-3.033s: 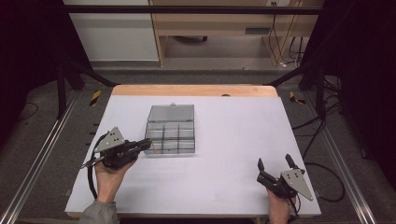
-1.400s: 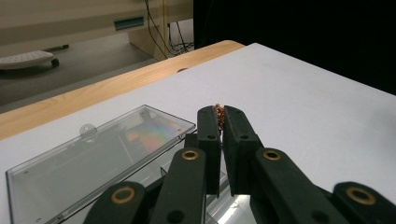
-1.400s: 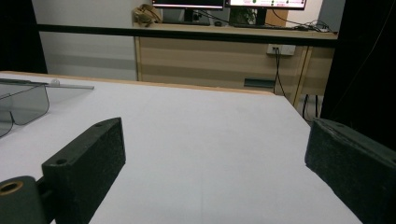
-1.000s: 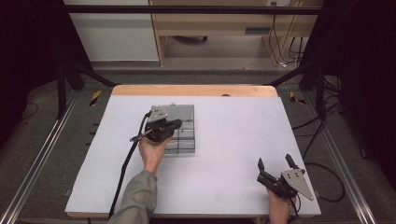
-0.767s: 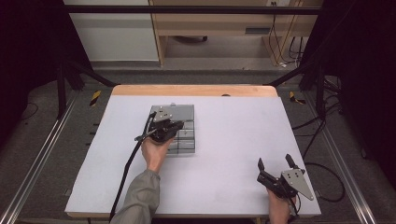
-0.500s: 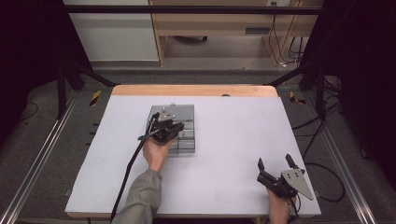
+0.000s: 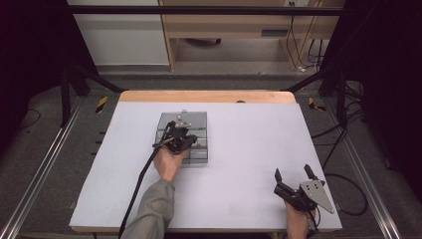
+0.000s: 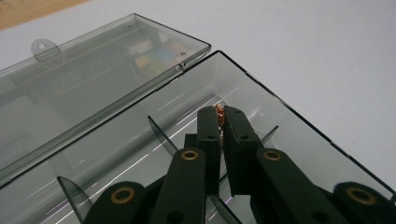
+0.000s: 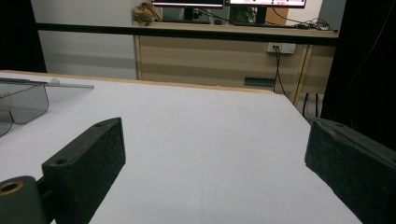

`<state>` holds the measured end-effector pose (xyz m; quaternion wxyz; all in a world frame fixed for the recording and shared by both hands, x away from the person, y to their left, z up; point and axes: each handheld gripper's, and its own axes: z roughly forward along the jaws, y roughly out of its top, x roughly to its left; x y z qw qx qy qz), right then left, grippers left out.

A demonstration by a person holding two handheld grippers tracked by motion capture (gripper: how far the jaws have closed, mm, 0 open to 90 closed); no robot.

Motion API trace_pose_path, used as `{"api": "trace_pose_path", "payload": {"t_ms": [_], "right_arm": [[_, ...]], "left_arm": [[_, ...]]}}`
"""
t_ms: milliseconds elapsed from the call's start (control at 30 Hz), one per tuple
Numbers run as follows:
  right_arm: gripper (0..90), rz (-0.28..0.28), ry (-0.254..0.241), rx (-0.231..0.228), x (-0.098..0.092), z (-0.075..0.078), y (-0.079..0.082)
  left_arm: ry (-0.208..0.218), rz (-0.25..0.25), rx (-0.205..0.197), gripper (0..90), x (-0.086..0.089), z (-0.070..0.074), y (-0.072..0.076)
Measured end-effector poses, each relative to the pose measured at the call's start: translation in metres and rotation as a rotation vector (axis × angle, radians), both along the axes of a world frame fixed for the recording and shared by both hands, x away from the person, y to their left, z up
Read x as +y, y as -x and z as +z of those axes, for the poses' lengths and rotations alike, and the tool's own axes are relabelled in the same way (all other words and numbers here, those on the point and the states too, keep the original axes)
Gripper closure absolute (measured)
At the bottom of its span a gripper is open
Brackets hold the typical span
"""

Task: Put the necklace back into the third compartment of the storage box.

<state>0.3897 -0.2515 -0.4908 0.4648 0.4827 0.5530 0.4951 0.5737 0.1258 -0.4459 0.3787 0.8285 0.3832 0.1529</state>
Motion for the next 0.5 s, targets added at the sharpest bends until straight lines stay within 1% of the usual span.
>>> {"api": "trace_pose_path", "payload": {"t_ms": [33,67,167,233,267,400,500], "right_arm": [[5.6,0.000,0.000,0.000,0.000,0.000,0.000],[5.6,0.000,0.000,0.001,0.000,0.000,0.000],[5.5,0.001,0.000,0.000,0.000,0.000,0.000],[5.6,0.001,-0.001,0.000,0.000,0.000,0.000],[5.5,0.000,-0.001,0.000,0.000,0.000,0.000],[5.5,0.001,-0.001,0.002,0.000,0.000,0.000],[5.6,0.001,-0.001,0.001,0.000,0.000,0.000]], "left_arm": [[-0.006,0.000,0.009,84.9,-0.001,0.000,-0.001],[-0.025,-0.005,0.018,84.9,-0.003,-0.001,-0.002],[-0.059,-0.014,0.031,84.8,-0.007,-0.002,-0.006],[-0.066,-0.011,0.040,84.8,-0.009,-0.003,-0.008],[-0.078,-0.014,0.051,84.8,-0.010,-0.003,-0.009],[-0.102,-0.021,0.070,84.7,-0.012,-0.004,-0.011],[-0.105,-0.027,0.073,84.7,-0.012,-0.004,-0.012]]}}
